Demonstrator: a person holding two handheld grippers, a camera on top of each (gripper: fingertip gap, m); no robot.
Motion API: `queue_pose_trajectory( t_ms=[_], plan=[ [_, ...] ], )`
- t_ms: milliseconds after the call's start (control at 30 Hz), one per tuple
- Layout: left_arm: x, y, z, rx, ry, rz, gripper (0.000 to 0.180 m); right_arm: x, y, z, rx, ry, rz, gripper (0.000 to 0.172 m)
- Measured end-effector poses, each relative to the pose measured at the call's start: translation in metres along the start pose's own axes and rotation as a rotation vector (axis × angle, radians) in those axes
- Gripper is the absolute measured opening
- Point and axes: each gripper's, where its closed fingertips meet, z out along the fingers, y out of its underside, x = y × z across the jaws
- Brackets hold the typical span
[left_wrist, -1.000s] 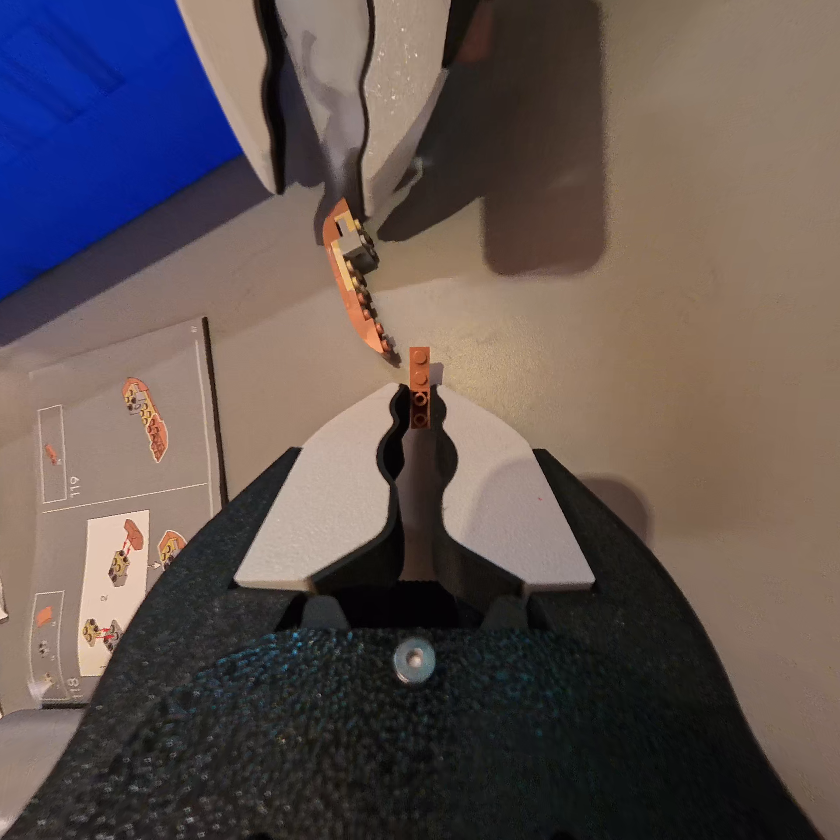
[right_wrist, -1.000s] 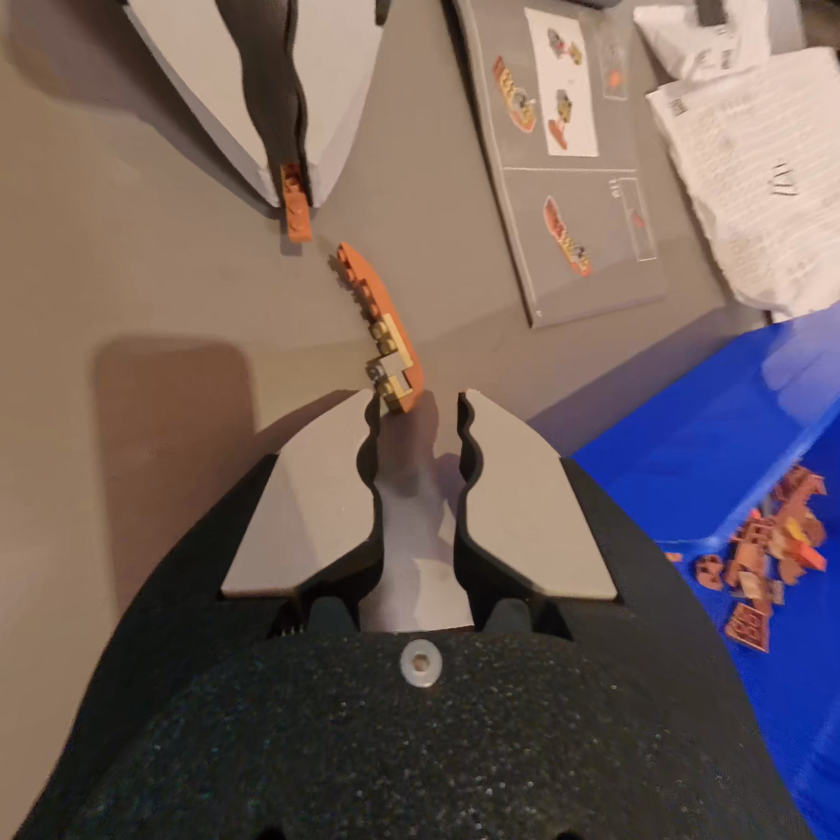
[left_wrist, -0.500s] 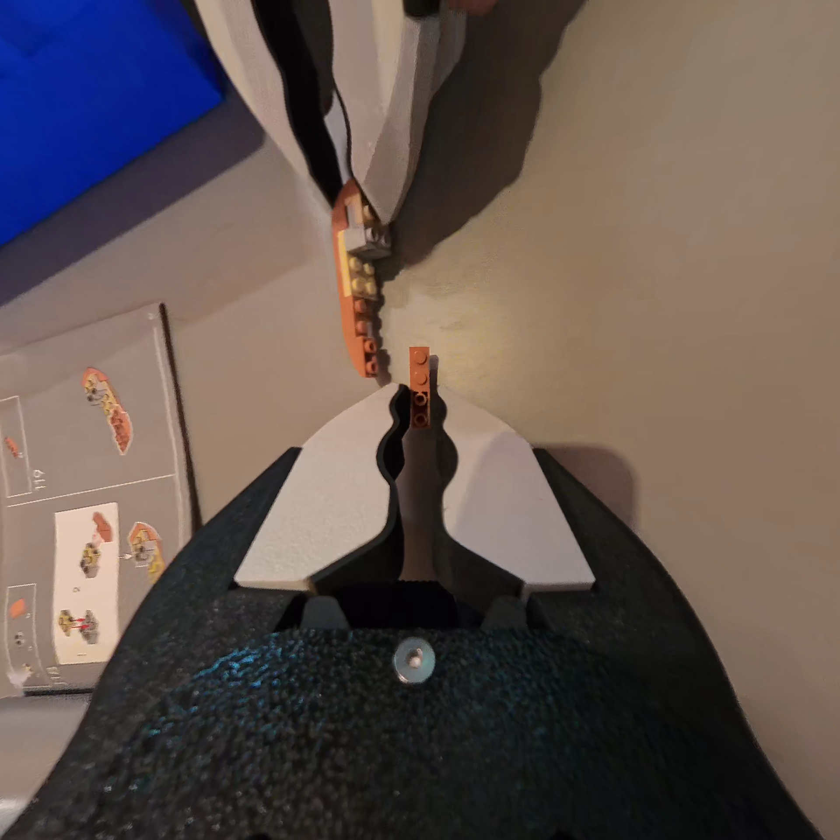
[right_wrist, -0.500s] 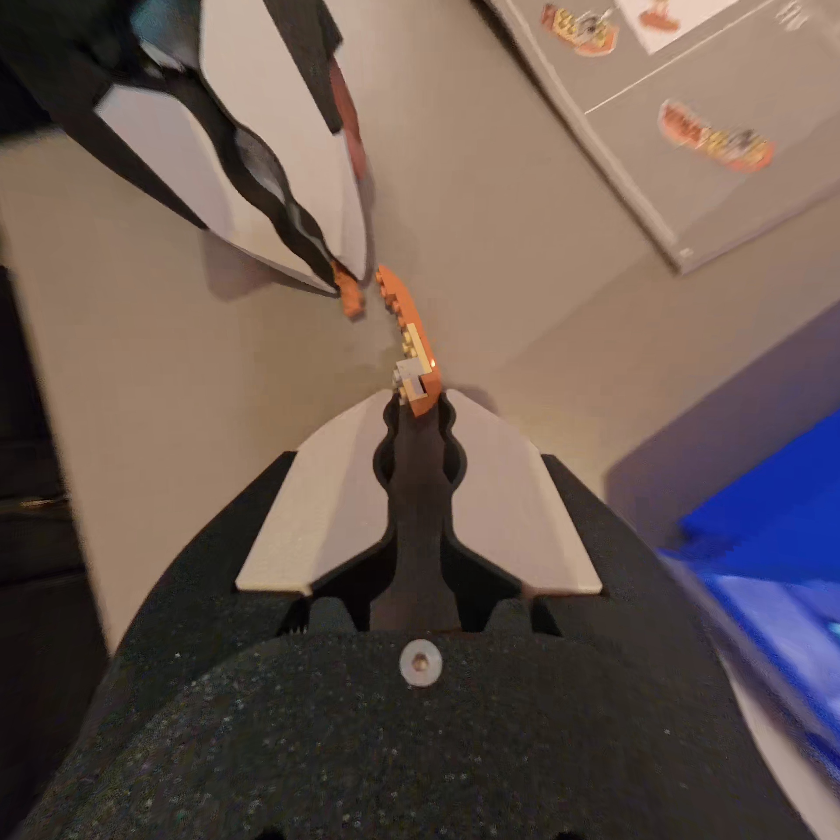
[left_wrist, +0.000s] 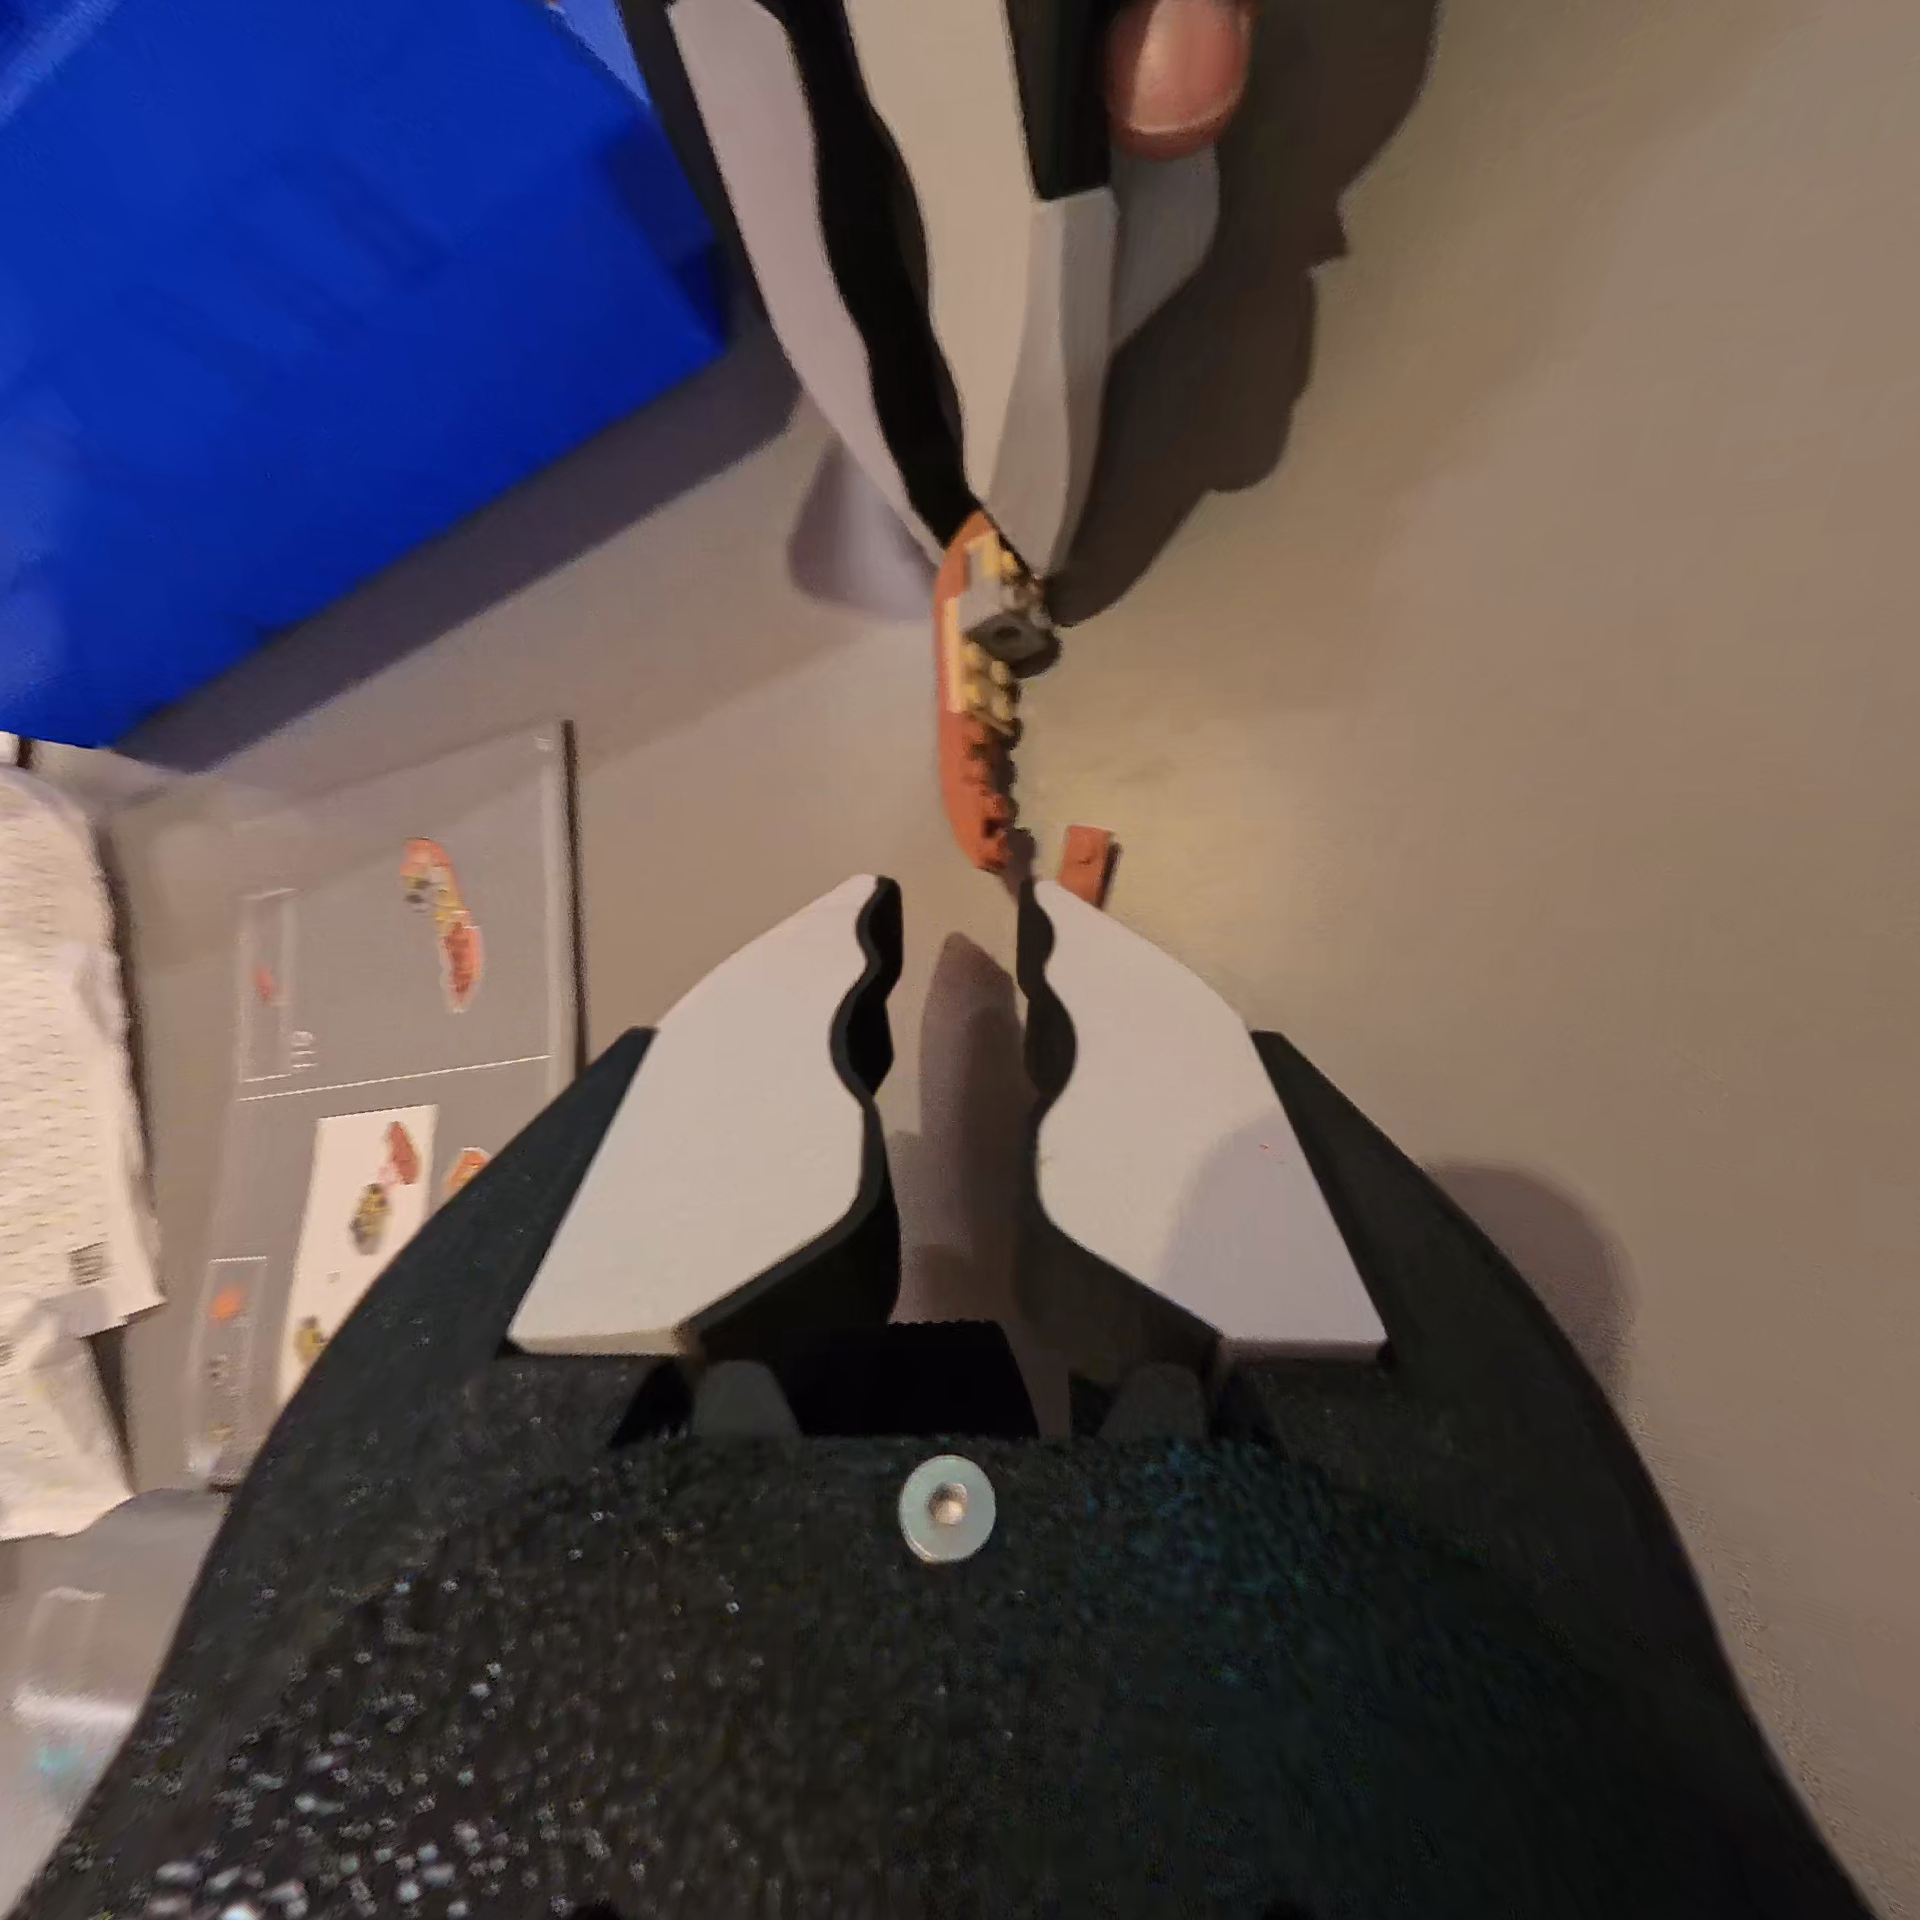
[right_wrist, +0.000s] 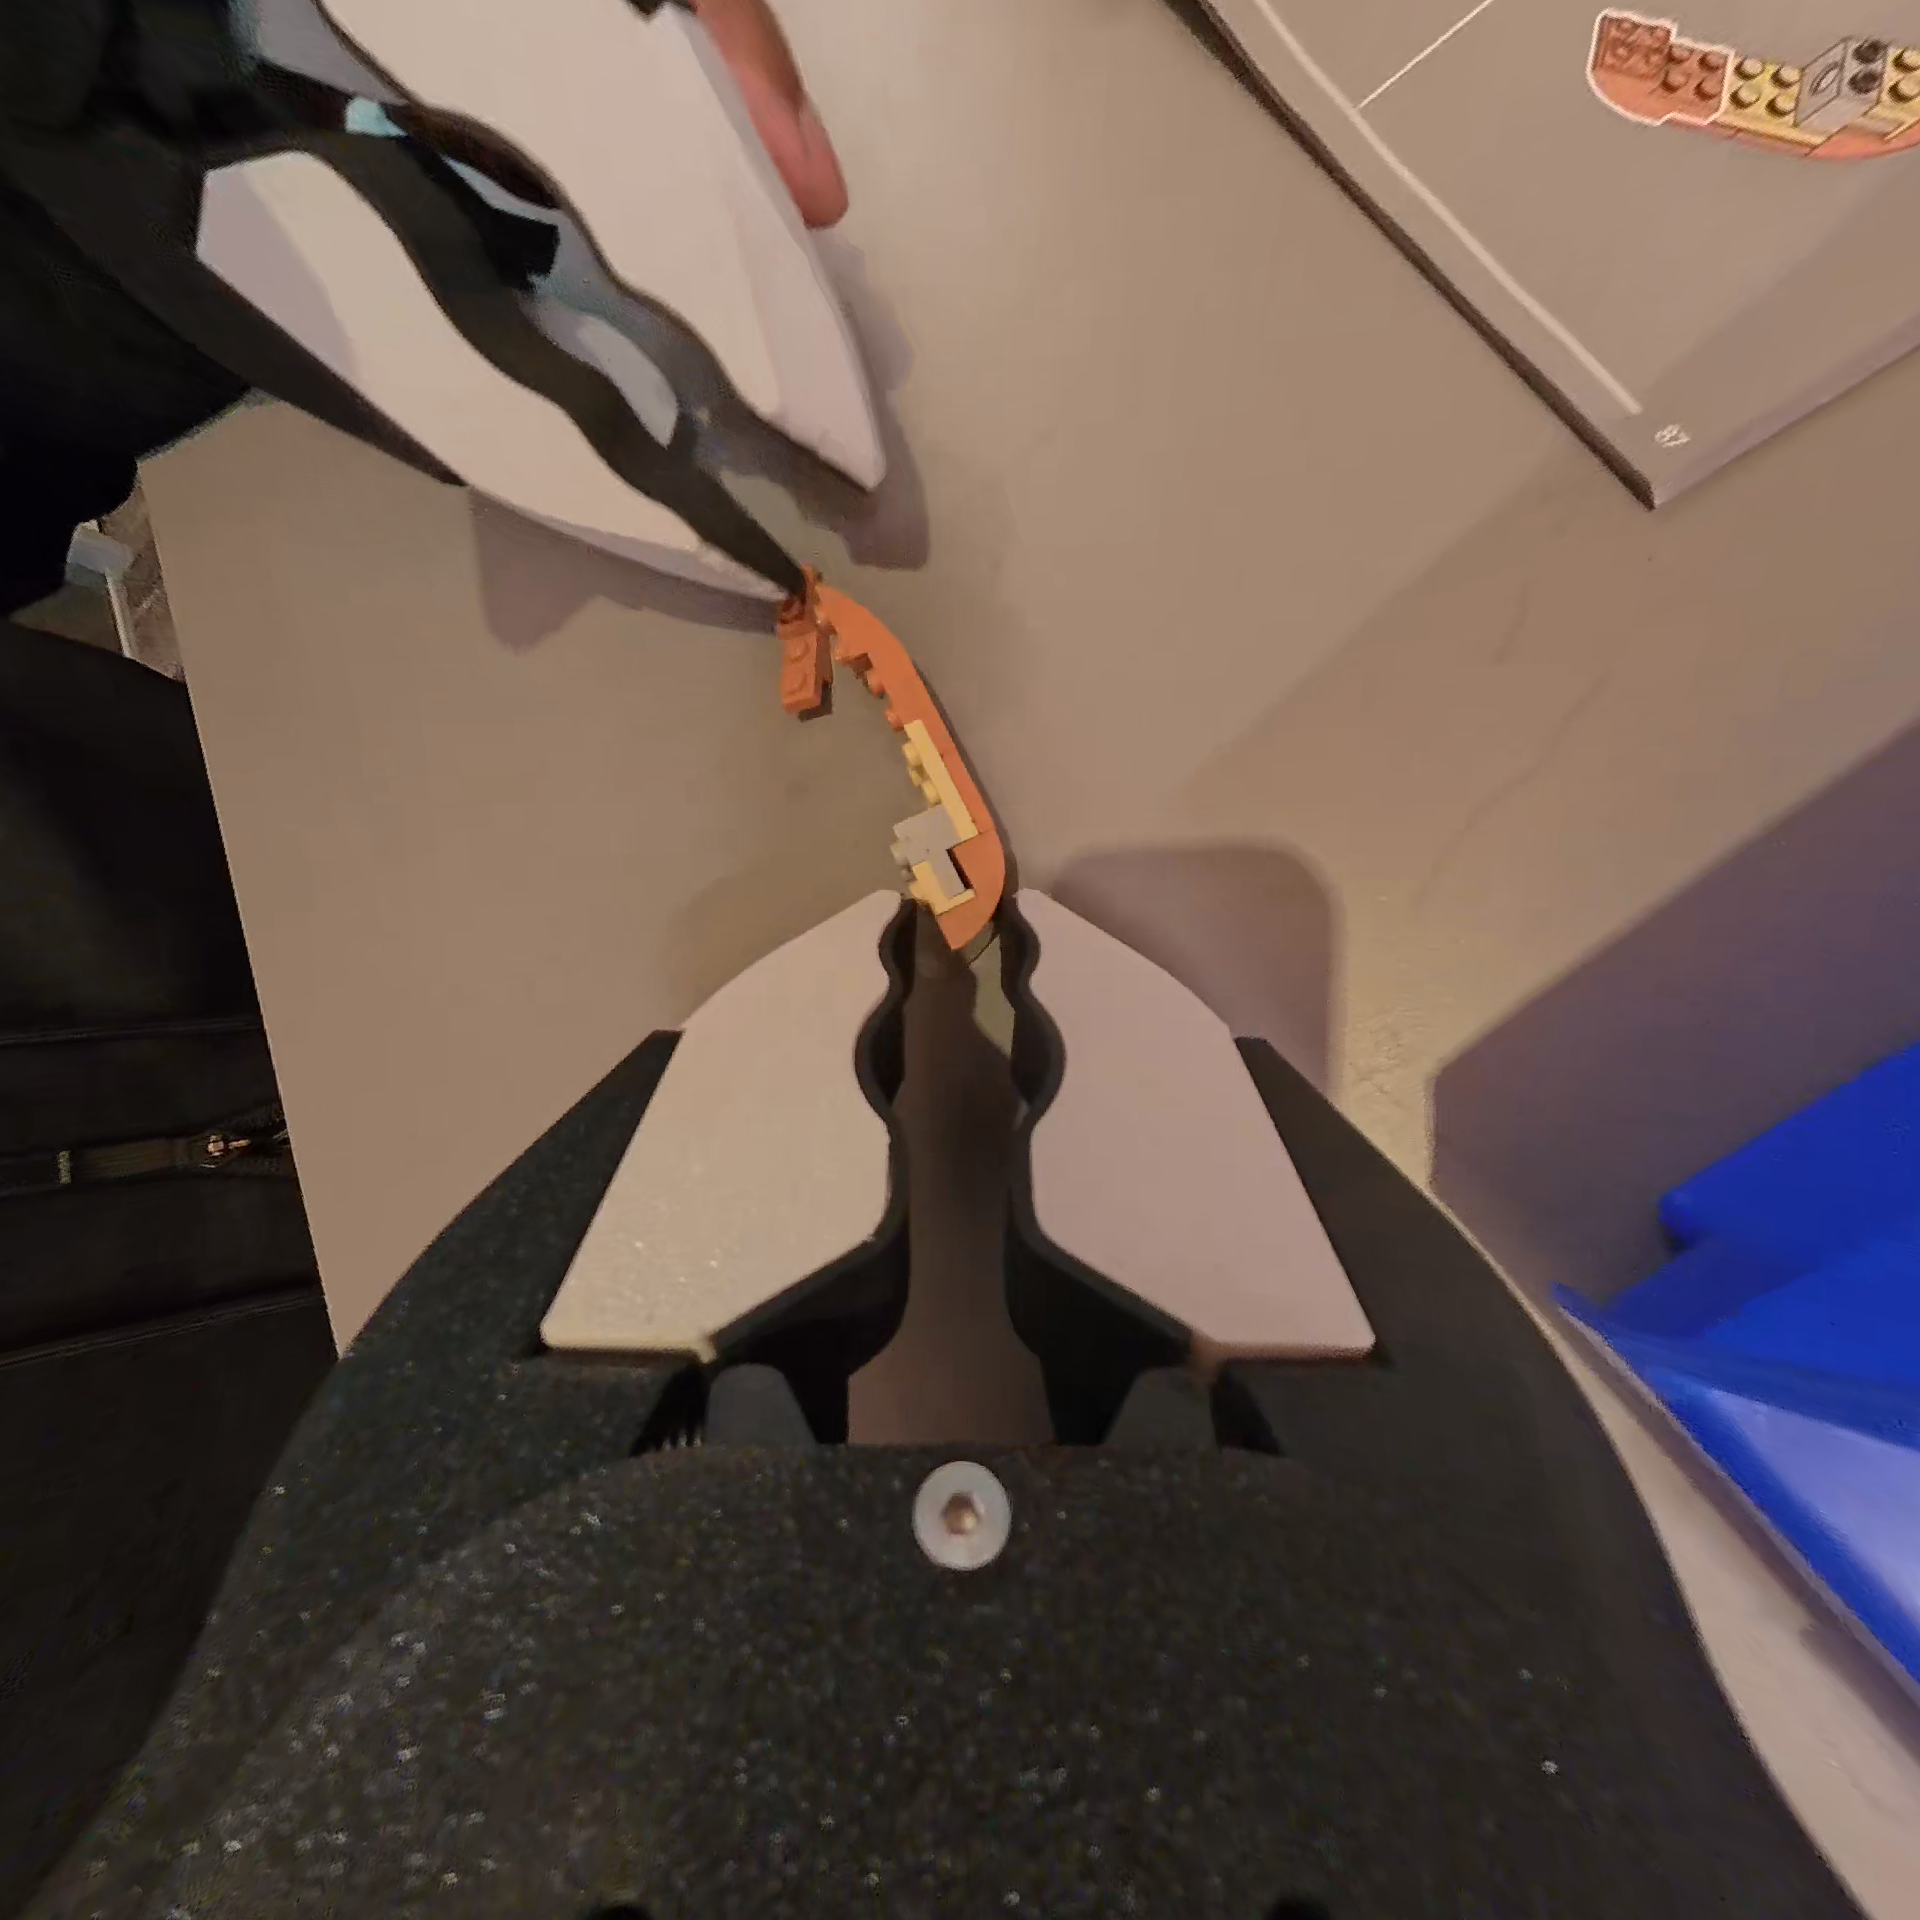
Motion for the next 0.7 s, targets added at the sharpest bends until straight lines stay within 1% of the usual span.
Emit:
queue_pose_trajectory(
  t_ms=[33, 100, 167, 333, 467, 567, 667, 700],
  plan=[
    [-0.005, 0.0, 0.0, 0.011, -0.024, 0.008, 0.021, 0.0, 0.0, 0.0, 0.003, -0.003, 0.001, 0.015],
    [-0.008, 0.0, 0.001, 0.027, -0.029, 0.016, 0.022, 0.0, 0.0, 0.0, 0.01, -0.007, 0.003, 0.015],
    [-0.004, 0.0, 0.004, 0.038, 0.002, 0.004, 0.024, 0.0, -0.001, -0.001, 0.017, -0.012, 0.005, 0.015],
    [0.005, -0.001, 0.01, 0.044, 0.105, -0.121, 0.028, 0.0, -0.002, -0.001, 0.03, -0.019, 0.013, 0.015],
    [0.001, -0.002, 0.013, 0.047, 0.114, -0.205, 0.025, 0.001, -0.002, -0.001, 0.034, -0.022, 0.014, 0.015],
    [0.005, -0.006, 0.014, 0.068, 0.168, -0.26, 0.023, 0.001, -0.004, -0.001, 0.043, -0.03, 0.023, 0.015],
    [0.006, -0.004, 0.018, 0.058, 0.189, -0.293, 0.011, 0.001, -0.005, -0.001, 0.05, -0.028, 0.016, 0.015],
    [0.007, -0.005, 0.018, 0.06, 0.196, -0.305, 0.011, 0.0, -0.005, -0.001, 0.054, -0.024, 0.001, 0.016]
  ],
)
